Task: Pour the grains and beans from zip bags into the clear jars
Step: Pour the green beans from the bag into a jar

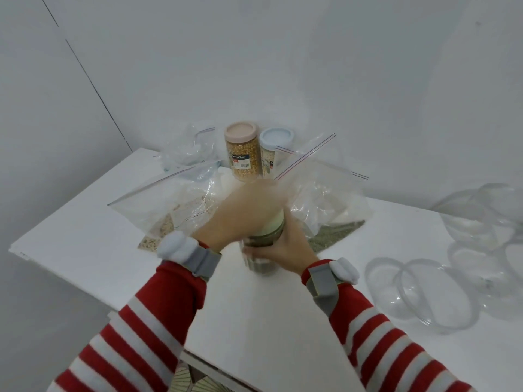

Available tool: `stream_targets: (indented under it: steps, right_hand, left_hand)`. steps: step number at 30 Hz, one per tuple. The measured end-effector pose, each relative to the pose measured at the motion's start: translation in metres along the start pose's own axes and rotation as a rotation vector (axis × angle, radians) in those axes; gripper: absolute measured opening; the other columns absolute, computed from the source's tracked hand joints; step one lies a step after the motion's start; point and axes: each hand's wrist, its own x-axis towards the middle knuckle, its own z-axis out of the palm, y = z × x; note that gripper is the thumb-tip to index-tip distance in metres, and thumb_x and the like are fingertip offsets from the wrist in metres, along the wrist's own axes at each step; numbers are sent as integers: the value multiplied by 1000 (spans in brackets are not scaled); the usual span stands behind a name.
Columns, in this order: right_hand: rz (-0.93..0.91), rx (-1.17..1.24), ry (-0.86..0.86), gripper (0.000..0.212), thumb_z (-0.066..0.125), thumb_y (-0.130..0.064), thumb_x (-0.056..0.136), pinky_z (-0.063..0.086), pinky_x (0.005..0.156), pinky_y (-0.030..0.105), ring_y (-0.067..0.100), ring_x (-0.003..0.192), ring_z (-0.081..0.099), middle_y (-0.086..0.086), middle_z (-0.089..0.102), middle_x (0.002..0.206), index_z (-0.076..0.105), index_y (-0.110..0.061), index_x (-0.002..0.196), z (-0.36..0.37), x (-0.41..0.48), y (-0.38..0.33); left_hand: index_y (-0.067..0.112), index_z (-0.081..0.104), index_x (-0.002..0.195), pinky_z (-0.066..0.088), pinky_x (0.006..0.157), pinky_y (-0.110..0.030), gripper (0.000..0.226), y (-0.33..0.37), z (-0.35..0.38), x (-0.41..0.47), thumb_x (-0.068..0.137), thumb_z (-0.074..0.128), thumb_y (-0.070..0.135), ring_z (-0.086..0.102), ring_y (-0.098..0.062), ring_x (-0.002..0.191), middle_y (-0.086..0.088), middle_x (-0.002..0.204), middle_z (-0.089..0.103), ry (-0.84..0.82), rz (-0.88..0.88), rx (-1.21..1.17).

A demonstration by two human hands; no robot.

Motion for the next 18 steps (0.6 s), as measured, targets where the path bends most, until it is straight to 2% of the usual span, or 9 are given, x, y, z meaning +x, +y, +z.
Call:
stream_targets:
  steps: [1,3,5,7,9,11,13,15,18]
  right_hand:
    - [-7,14,18,91,96,-37,50,53,93,37,2,104,59,-14,60,113,43,-33,124,-5,2,-1]
    - [-19,20,64,91,95,-38,48,52,95,37,-1,106,58,-17,60,113,42,-34,122,-24,11,-6]
    - [-43,45,183,92,97,-34,48,52,93,31,-4,105,57,-18,59,113,42,-31,123,-51,25,-23]
    - [-107,78,308,94,97,-31,50,51,93,26,-2,107,58,-16,59,115,42,-25,125,-84,45,-44]
    - [-186,71,401,95,97,-30,52,51,95,25,3,111,58,-11,58,119,40,-20,127,-114,65,-67]
    - [-247,90,480,95,96,-30,52,52,96,29,6,112,58,-6,57,122,40,-16,128,-142,88,-82]
    - [-280,104,543,98,95,-33,51,53,96,33,7,111,59,-3,58,122,39,-12,128,-164,108,-90]
    - [-280,109,574,101,95,-35,50,53,95,36,8,111,59,-1,58,122,39,-11,129,-180,126,-86]
    - [-192,66,617,105,94,-43,44,53,95,36,12,114,56,1,52,126,40,-16,130,-186,143,-63]
  left_hand:
    - [35,54,125,49,93,-35,51,-6,-6,5,86,51,67,59,-15,106,4,117,61,-19,-76,-226]
    - [28,55,118,51,96,-38,40,-14,-8,27,92,51,58,62,-17,108,1,116,63,140,-226,-591]
    - [16,52,123,50,97,-31,38,-26,0,50,95,57,41,60,-19,112,-4,121,61,292,-293,-647]
    - [8,44,132,46,97,-24,58,-24,20,67,88,70,36,55,-16,115,-7,129,54,158,-299,-561]
    - [8,35,138,39,100,-26,85,-18,44,77,76,80,43,47,-13,120,-2,133,47,-36,-273,-425]
    - [13,35,140,39,105,-33,102,-17,62,86,62,85,56,47,-14,120,3,133,48,-94,-307,-383]
    - [16,57,119,47,97,-39,88,-21,70,92,54,80,71,57,-15,105,2,115,61,-170,-257,-311]
    - [3,66,89,50,77,-41,75,-27,67,91,62,71,73,62,-19,80,-9,86,67,-259,-193,-249]
    - [11,74,97,53,89,-35,45,-34,36,74,81,72,53,69,-17,91,-5,96,75,-400,-68,-235]
